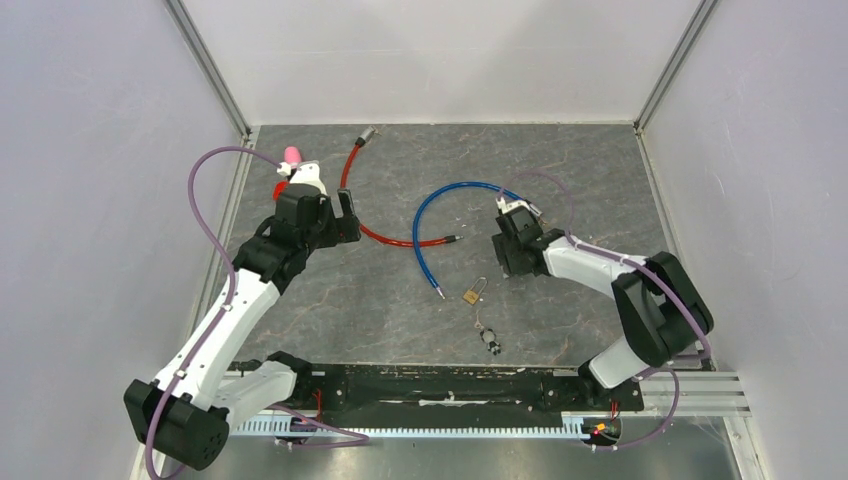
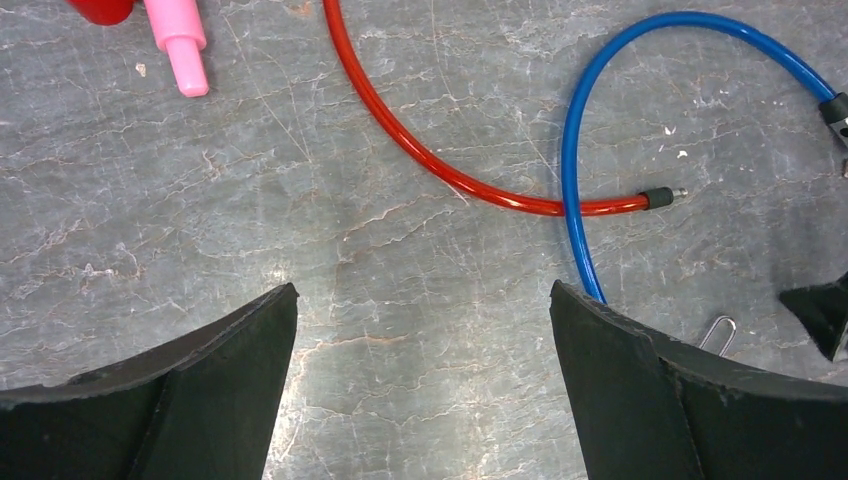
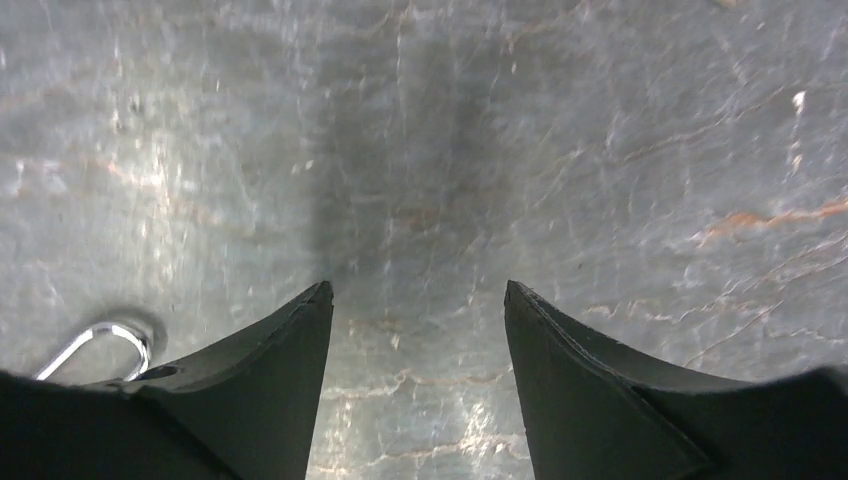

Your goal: Unlock with the key

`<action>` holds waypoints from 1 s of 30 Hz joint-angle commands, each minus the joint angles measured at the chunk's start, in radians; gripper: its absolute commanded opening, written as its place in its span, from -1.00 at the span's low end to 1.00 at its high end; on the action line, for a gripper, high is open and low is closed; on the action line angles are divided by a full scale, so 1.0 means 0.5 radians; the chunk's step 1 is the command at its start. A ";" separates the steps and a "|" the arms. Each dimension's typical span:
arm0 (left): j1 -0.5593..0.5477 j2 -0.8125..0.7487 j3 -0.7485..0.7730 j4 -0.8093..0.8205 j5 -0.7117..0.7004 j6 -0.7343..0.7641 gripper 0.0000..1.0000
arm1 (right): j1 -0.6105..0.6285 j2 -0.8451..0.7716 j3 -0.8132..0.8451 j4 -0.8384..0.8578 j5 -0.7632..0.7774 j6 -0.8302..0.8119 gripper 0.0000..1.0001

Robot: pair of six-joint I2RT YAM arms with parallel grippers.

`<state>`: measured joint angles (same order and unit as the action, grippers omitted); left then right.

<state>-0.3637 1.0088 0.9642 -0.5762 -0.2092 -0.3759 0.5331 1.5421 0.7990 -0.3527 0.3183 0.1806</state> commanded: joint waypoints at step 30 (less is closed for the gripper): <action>0.010 0.035 -0.011 0.030 -0.070 0.071 0.98 | 0.168 0.005 -0.157 0.604 -0.885 0.591 -0.15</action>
<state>-0.3614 1.0245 0.9585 -0.5758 -0.2276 -0.3759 0.6029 1.5047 0.6796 -0.0895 -0.1028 0.4763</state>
